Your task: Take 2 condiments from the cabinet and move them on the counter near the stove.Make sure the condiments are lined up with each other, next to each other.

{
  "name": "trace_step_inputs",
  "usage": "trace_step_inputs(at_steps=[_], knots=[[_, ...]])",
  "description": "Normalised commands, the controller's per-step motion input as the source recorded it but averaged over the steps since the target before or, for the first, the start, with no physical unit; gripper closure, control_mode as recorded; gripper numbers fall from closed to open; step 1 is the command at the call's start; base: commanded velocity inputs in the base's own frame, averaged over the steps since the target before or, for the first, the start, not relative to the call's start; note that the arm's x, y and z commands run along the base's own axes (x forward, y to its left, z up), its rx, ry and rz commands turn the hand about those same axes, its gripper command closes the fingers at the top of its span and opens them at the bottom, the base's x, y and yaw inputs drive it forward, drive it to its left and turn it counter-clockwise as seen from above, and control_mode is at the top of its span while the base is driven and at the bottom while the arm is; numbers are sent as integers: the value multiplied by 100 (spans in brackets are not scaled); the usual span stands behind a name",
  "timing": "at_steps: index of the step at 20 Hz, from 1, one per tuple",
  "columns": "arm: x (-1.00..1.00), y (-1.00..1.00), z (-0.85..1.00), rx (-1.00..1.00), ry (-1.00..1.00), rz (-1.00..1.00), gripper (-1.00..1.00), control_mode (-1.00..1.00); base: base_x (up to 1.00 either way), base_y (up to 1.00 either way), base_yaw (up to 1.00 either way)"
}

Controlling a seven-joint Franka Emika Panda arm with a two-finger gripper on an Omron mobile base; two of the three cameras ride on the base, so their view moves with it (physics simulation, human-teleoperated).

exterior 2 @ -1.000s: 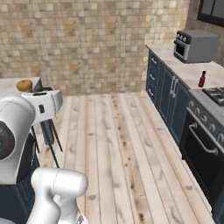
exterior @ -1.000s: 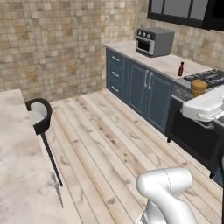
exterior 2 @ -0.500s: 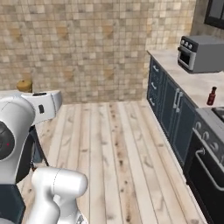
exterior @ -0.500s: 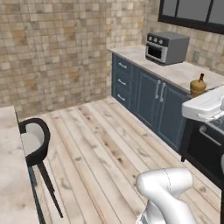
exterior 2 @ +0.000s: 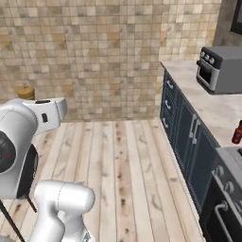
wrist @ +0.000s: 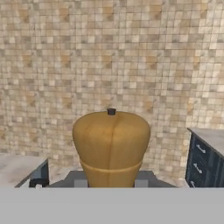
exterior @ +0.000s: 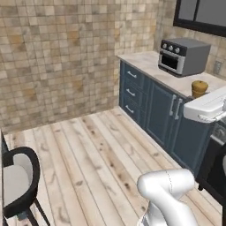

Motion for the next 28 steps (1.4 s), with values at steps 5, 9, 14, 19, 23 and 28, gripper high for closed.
trace_step_inputs(at_steps=[5,9,14,19,23,28], knots=[[0,0,0,0,0,0,100,100,100,-17,6],[0,0,0,0,0,0,100,100,100,-12,4],[0,0,0,0,0,0,100,100,100,-13,1],[0,0,0,0,0,0,100,100,100,-28,-18],[0,0,0,0,0,0,100,100,60,-26,-62],[0,0,0,0,0,0,100,100,3,-16,-90]])
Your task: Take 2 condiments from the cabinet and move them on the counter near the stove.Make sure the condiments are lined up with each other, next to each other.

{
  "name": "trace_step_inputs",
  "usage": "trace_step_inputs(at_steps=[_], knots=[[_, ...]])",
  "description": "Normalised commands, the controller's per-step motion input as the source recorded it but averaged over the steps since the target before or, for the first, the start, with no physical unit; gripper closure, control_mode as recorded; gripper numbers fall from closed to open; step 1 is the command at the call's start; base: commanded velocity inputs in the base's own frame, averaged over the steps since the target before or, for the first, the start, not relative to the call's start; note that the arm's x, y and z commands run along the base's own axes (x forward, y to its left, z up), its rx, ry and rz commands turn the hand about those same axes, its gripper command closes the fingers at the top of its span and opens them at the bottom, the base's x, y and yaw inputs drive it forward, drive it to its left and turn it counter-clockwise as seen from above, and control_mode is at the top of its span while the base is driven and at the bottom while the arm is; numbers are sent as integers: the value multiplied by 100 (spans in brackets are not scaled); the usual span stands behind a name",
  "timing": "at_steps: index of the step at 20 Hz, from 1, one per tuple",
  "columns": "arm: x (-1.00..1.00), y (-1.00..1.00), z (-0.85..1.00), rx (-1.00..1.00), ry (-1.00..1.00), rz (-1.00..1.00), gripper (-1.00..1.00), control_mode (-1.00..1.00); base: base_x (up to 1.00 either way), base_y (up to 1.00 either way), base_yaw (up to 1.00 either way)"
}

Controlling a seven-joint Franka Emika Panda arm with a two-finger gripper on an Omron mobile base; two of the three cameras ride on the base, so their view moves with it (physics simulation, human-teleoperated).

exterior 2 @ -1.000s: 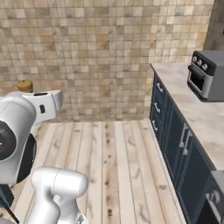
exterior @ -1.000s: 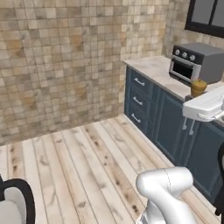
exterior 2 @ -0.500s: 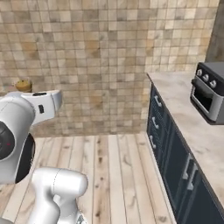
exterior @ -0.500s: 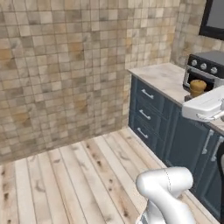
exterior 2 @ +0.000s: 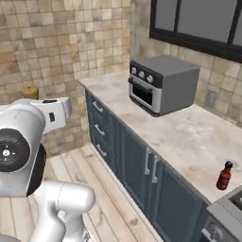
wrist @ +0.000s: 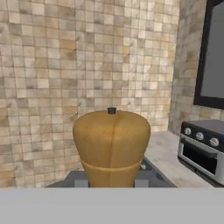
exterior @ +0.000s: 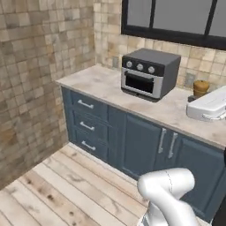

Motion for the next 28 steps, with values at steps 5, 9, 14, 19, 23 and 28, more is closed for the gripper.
trace_step_inputs(at_steps=[5,9,14,19,23,28], knots=[[0,0,0,0,0,0,100,100,0,0,-100],[0,0,0,0,0,0,100,100,27,10,-89],[0,0,0,0,0,0,100,100,94,69,-37],[0,0,0,0,0,0,100,100,74,50,-29],[0,0,0,0,0,0,100,100,24,18,-37],[0,0,0,0,0,0,100,100,1,2,-45]])
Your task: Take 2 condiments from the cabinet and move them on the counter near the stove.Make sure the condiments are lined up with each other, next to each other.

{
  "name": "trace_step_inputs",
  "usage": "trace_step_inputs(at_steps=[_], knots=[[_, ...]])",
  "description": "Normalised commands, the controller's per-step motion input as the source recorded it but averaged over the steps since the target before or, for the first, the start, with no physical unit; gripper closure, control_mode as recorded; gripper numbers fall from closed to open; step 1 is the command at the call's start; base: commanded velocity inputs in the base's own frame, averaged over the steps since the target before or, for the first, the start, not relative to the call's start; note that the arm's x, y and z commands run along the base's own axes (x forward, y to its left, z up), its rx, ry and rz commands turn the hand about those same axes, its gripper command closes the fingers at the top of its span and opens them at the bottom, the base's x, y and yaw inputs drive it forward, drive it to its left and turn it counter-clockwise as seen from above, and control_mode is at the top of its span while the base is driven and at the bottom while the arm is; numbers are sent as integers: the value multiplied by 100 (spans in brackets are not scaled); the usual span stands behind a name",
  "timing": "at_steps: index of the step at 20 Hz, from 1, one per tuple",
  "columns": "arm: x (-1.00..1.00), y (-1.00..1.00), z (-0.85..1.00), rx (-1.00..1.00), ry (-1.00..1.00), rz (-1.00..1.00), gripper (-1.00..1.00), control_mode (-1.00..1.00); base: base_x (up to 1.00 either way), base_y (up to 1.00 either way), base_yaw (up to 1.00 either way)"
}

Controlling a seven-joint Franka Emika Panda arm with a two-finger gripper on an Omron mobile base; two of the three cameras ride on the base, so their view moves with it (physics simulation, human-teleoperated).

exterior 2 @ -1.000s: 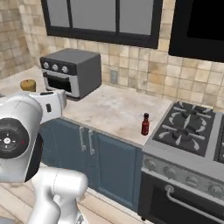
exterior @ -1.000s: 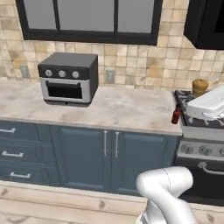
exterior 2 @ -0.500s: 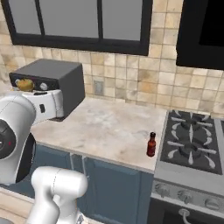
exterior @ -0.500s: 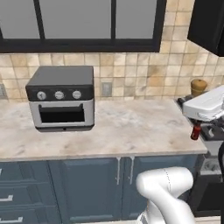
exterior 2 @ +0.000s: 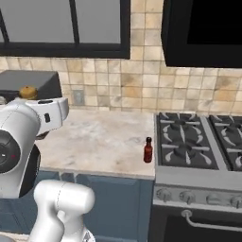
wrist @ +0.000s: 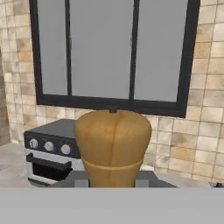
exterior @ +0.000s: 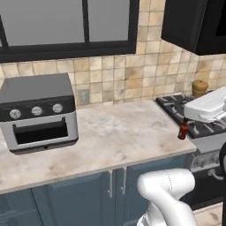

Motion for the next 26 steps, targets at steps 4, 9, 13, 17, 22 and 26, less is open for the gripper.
trace_step_inputs(at_steps=[4,9,13,17,22,26], knots=[[0,0,0,0,0,0,100,100,27,25,-36],[0,0,0,0,0,0,100,100,64,65,-8],[0,0,0,0,0,0,100,100,79,48,10],[0,0,0,0,0,0,100,100,88,28,16],[0,0,0,0,0,0,100,100,73,10,7],[0,0,0,0,0,0,100,100,12,3,0]])
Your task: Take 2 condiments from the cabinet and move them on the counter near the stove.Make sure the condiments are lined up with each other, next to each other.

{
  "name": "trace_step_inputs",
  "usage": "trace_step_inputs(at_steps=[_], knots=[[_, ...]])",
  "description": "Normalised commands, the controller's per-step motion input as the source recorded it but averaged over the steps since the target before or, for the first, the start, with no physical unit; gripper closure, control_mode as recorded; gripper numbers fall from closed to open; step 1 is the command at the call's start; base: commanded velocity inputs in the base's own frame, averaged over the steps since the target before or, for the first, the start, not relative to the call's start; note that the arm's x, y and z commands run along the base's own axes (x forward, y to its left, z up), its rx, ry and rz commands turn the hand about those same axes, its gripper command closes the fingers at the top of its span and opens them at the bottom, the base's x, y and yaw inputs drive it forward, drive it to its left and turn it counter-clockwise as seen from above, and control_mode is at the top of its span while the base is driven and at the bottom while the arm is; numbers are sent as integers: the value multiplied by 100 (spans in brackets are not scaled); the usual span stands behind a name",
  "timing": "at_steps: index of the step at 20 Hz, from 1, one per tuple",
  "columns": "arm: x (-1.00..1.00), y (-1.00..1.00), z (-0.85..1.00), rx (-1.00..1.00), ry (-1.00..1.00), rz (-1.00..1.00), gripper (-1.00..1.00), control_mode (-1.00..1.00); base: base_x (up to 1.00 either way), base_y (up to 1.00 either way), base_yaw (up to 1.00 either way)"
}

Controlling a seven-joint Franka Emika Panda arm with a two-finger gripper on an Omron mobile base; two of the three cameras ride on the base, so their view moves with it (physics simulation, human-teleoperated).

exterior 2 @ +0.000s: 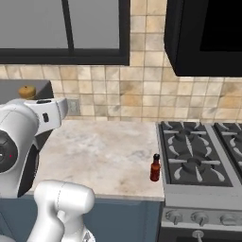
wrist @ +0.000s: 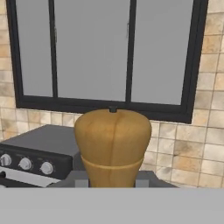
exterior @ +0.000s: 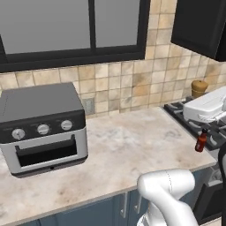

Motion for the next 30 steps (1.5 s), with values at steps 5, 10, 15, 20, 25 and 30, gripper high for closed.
trace_step_inputs(at_steps=[5,10,15,20,25,30], knots=[[0,0,0,0,0,0,100,100,11,0,0],[0,0,0,0,0,0,100,100,1,-2,-1],[5,-38,-38,2,12,-2,100,-100,0,0,0],[12,-54,-46,1,22,6,100,-100,0,0,0],[20,-34,-36,3,15,2,100,-100,0,0,0],[18,-21,-30,3,0,0,100,-100,0,0,0]])
